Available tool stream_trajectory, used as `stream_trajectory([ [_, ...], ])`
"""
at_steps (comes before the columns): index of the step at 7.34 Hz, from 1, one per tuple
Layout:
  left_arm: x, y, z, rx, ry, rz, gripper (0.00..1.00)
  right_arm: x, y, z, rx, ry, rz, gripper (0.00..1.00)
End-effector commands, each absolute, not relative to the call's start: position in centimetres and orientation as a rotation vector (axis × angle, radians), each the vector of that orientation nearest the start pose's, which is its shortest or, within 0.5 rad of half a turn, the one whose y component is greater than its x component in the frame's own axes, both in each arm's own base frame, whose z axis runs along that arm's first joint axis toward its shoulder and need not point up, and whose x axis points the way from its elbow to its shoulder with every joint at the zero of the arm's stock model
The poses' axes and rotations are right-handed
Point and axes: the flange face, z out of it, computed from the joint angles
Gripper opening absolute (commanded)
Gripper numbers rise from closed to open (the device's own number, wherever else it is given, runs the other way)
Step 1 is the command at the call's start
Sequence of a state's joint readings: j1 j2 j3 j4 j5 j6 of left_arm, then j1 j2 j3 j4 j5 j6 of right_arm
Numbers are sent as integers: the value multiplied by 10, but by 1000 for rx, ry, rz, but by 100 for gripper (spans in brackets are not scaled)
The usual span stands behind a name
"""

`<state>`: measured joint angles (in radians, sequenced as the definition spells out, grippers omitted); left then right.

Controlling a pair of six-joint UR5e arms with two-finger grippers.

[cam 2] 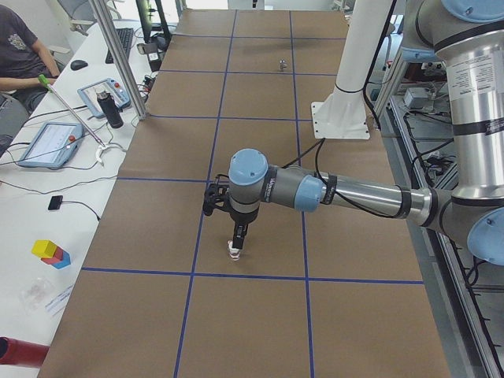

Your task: Assemble PPR valve and pipe with both arms

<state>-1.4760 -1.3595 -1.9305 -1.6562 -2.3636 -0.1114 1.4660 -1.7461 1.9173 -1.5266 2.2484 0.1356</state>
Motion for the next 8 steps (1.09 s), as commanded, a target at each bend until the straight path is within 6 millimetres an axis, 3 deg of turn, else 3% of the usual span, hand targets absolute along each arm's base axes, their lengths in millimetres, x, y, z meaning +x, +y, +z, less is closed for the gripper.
stream_trajectory([
  [1,2,-454,579,111,797,104,99,24,-433,574,110,-708,-42,99],
  [2,23,-477,591,81,785,129,99,23,-432,575,104,-724,-41,99],
  [3,46,-483,609,32,783,158,100,23,-431,581,92,-726,-37,99],
  [7,86,-481,662,53,775,175,100,21,-432,580,93,-749,-41,99],
  [8,91,-481,660,64,786,154,100,21,-432,580,93,-749,-41,99],
])
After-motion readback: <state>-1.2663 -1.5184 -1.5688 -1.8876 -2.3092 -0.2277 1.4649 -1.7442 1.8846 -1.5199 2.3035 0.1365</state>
